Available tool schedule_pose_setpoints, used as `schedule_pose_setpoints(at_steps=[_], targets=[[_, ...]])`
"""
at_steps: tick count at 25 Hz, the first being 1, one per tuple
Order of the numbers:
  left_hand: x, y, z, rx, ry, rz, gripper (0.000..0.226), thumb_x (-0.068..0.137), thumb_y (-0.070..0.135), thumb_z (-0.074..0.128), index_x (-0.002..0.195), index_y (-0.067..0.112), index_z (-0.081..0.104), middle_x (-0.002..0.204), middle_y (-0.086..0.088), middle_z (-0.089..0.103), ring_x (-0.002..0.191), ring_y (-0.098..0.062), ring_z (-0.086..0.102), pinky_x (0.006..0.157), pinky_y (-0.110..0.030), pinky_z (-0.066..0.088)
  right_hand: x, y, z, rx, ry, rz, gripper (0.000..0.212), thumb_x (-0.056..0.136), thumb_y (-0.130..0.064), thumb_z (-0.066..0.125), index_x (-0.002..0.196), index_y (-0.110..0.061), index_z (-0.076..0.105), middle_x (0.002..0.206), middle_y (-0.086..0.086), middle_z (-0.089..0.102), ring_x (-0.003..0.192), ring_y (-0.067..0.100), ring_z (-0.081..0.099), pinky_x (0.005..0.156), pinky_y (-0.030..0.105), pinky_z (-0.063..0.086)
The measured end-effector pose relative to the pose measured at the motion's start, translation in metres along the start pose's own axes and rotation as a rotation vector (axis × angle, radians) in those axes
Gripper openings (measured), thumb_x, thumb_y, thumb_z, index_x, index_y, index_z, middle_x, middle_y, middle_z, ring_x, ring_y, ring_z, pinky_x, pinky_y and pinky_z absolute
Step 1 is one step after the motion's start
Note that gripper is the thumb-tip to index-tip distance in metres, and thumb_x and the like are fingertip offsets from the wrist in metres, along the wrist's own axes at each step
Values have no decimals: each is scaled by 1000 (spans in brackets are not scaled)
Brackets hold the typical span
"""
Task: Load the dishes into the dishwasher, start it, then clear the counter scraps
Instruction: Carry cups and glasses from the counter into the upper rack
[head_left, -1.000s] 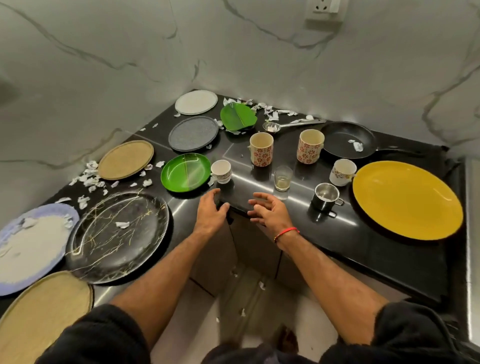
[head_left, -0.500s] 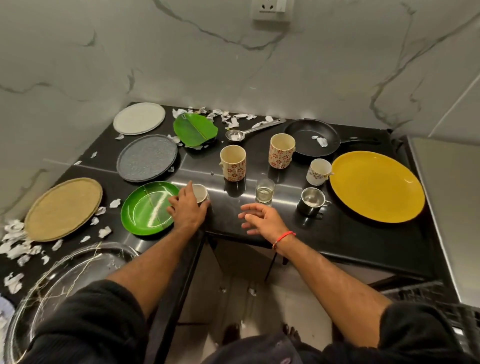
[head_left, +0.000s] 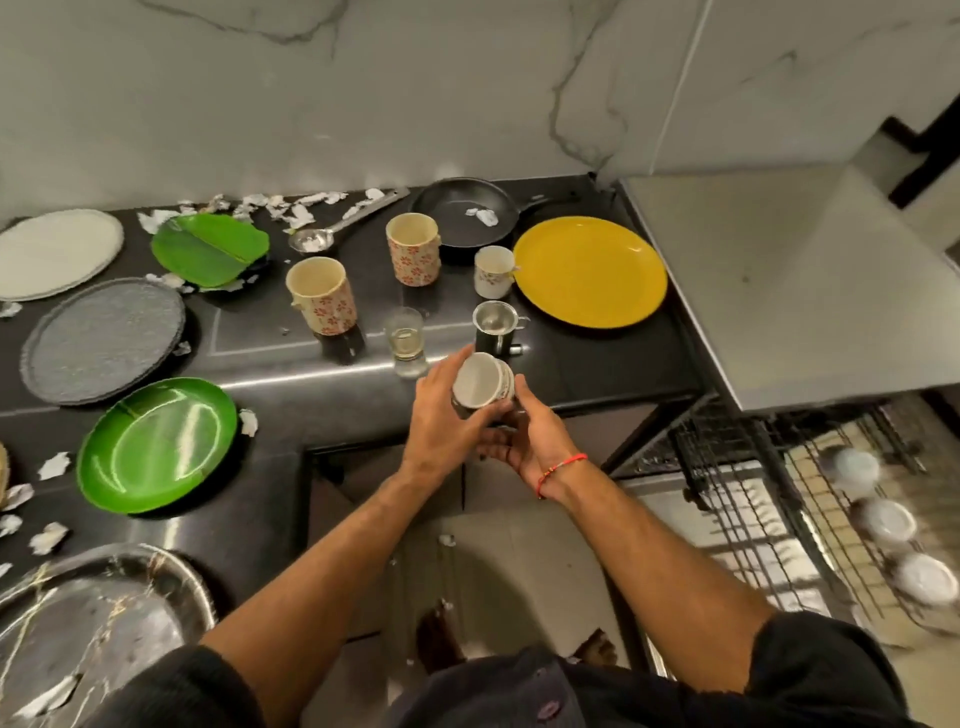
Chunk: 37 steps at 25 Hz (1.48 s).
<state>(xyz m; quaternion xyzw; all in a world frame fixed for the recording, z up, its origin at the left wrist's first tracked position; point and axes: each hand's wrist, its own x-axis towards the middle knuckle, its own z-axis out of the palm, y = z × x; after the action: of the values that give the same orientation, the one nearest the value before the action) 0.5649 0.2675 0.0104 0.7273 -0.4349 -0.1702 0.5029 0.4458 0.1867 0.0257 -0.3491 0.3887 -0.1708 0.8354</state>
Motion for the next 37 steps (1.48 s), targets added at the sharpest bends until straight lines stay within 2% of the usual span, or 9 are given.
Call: schedule_pose_setpoints(at_steps=[3, 7, 11, 16, 21, 24, 29, 33, 37], targets=[[-10, 31, 49, -39, -109, 65, 78, 78, 52, 78, 146, 28, 47, 139, 7, 56, 126, -17, 54, 101, -49, 50, -26, -10, -54, 122, 74, -57, 52, 100, -50, 45, 125, -8, 64, 87, 10, 68, 74, 22, 67, 73, 40, 57], [-32, 75, 117, -89, -266, 125, 81, 74, 49, 82, 143, 23, 49, 136, 6, 58, 123, -13, 58, 99, -39, 53, -72, -26, -134, 195, 134, -110, 51, 100, -50, 46, 121, -9, 67, 92, 13, 67, 71, 18, 63, 67, 33, 54], [-66, 137, 208, -75, -344, 197, 81, 73, 55, 82, 141, 23, 54, 133, 7, 56, 124, -7, 54, 99, -25, 50, -138, -33, -234, 286, 112, -131, 58, 100, -54, 43, 124, -4, 63, 68, 3, 64, 64, 15, 61, 64, 28, 50], [-110, 207, 320, -65, -475, 199, 79, 75, 61, 75, 143, 25, 55, 127, 4, 51, 118, -4, 54, 97, -17, 47, -216, -44, -347, 291, 166, -212, 64, 97, -62, 40, 121, -10, 65, 85, 8, 70, 67, 15, 60, 65, 27, 49], [-136, 243, 387, -29, -608, 229, 73, 74, 52, 82, 138, 33, 53, 126, 10, 50, 116, 1, 52, 94, -12, 45, -257, -44, -425, 243, 307, -277, 70, 95, -69, 38, 123, -10, 64, 76, 4, 60, 61, 12, 52, 60, 27, 45], [-142, 244, 409, 3, -680, 225, 71, 74, 38, 88, 134, 36, 51, 124, 12, 48, 113, 5, 52, 94, -13, 46, -264, -39, -450, 234, 390, -264, 61, 96, -64, 42, 117, -12, 66, 68, 1, 57, 57, 13, 51, 58, 30, 44], [-148, 213, 432, 66, -857, 53, 80, 79, 20, 86, 148, 18, 45, 136, 0, 46, 123, -15, 55, 105, -38, 51, -259, -14, -478, 326, 425, -165, 38, 99, -46, 51, 111, -15, 70, 78, 3, 65, 63, 18, 57, 63, 35, 53], [-148, 183, 434, 180, -964, -78, 85, 89, 13, 76, 158, 16, 27, 155, -6, 35, 139, -21, 44, 115, -34, 39, -240, 3, -493, 288, 629, -175, 9, 95, -15, 65, 104, -15, 64, 96, 12, 68, 73, 24, 67, 71, 37, 60], [-130, 146, 433, 231, -947, -228, 76, 95, 24, 70, 159, 18, 28, 159, -5, 33, 135, -23, 48, 111, -35, 44, -199, 21, -529, -50, 936, -113, 30, 83, -6, 74, 108, -14, 60, 104, 8, 55, 91, 37, 63, 65, 40, 62]])
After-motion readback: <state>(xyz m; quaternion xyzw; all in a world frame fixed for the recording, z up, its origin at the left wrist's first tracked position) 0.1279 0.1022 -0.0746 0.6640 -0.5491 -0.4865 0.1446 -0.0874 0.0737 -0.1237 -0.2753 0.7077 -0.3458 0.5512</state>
